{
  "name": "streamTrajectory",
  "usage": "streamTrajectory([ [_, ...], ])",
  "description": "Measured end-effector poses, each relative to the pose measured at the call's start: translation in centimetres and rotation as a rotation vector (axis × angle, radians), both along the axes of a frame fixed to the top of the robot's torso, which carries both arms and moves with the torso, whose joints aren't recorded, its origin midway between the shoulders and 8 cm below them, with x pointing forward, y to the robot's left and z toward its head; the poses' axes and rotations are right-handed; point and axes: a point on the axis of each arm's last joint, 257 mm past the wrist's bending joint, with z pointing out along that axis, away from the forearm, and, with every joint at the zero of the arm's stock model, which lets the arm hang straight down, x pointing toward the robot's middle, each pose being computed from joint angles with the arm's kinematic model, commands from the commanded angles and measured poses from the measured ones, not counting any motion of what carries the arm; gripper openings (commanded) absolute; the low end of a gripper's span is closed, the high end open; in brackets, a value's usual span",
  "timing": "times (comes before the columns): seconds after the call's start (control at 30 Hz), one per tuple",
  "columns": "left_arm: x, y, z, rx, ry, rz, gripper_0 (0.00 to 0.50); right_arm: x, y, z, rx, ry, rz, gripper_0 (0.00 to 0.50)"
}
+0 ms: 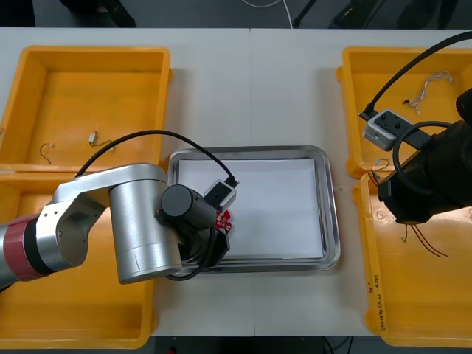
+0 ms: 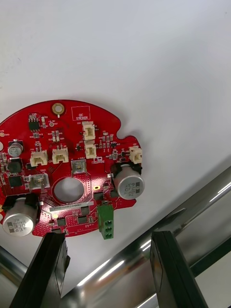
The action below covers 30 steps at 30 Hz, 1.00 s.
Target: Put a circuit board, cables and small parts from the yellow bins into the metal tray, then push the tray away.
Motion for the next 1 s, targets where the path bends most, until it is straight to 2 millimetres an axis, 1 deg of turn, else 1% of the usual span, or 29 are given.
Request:
streamTrajectory([
  [0.3,-0.5,-0.5,0.5,-0.008,-0.004,-0.017,0.500,0.0,0.0,0.0,0.000,0.001,0.001,0.000],
  [0.5,-1.2,0.1,1.4,0.021,0.006,-0.011,0.500,0.0,0.0,0.0,0.000,0.001,0.001,0.000],
  [0.63,-1.0,0.4,3.0,0.012,0.010,0.010,0.500,0.0,0.0,0.0,0.000,0.001,0.001,0.000],
  [0.83,0.0,1.3,6.4,-0.024,0.016,0.070,0.500,-0.1,0.1,0.0,0.003,0.003,0.004,0.000],
  [0.9,0.2,2.0,7.5,-0.037,0.027,0.099,0.500,-0.1,0.4,-0.1,0.008,0.003,0.011,0.000],
  [1.0,0.4,3.7,9.0,-0.045,0.036,0.149,0.500,-0.2,1.3,-0.5,0.005,0.007,0.040,0.000],
])
